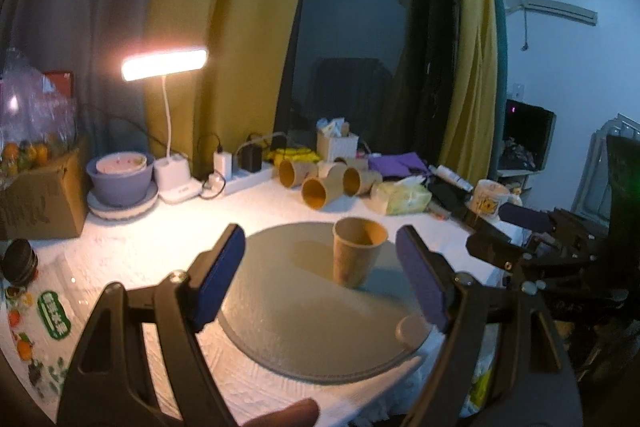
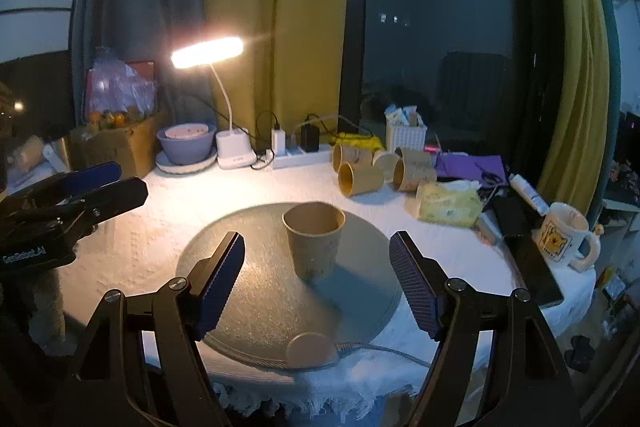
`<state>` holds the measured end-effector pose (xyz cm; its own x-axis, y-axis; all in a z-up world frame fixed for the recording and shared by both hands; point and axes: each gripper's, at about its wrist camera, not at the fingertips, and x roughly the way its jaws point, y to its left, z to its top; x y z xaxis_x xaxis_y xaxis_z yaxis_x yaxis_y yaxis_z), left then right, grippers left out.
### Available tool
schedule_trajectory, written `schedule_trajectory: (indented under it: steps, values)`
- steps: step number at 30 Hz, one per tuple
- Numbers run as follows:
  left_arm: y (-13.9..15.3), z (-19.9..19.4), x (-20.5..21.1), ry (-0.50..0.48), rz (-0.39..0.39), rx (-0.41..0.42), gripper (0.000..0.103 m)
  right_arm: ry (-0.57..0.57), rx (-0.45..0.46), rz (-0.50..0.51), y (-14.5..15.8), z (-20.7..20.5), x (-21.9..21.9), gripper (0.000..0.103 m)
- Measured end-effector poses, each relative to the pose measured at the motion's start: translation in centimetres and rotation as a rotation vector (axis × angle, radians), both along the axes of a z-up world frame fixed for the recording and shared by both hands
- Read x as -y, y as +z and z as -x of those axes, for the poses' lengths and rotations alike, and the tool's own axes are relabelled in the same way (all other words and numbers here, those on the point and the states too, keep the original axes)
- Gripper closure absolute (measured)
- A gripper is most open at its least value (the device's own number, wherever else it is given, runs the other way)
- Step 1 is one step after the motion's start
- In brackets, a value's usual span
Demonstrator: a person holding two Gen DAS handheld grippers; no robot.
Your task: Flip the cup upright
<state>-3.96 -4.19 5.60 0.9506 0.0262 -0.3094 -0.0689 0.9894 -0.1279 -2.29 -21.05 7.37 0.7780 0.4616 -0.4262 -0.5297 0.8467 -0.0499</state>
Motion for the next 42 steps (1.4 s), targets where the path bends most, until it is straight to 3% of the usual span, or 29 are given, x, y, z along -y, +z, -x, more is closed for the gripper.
schedule_trajectory:
  steps: [15, 42]
  values:
    - [3.7, 2.8, 3.1, -0.069, -0.052, 0.093, 0.023, -0.009, 0.054, -0.065, 3.8, 2.6, 2.1, 0.025]
    - [3.9, 3.6, 3.3, -0.076, -0.042, 0.11, 0.023, 0.011, 0.059, -0.055, 4.0, 3.0, 1.5, 0.025]
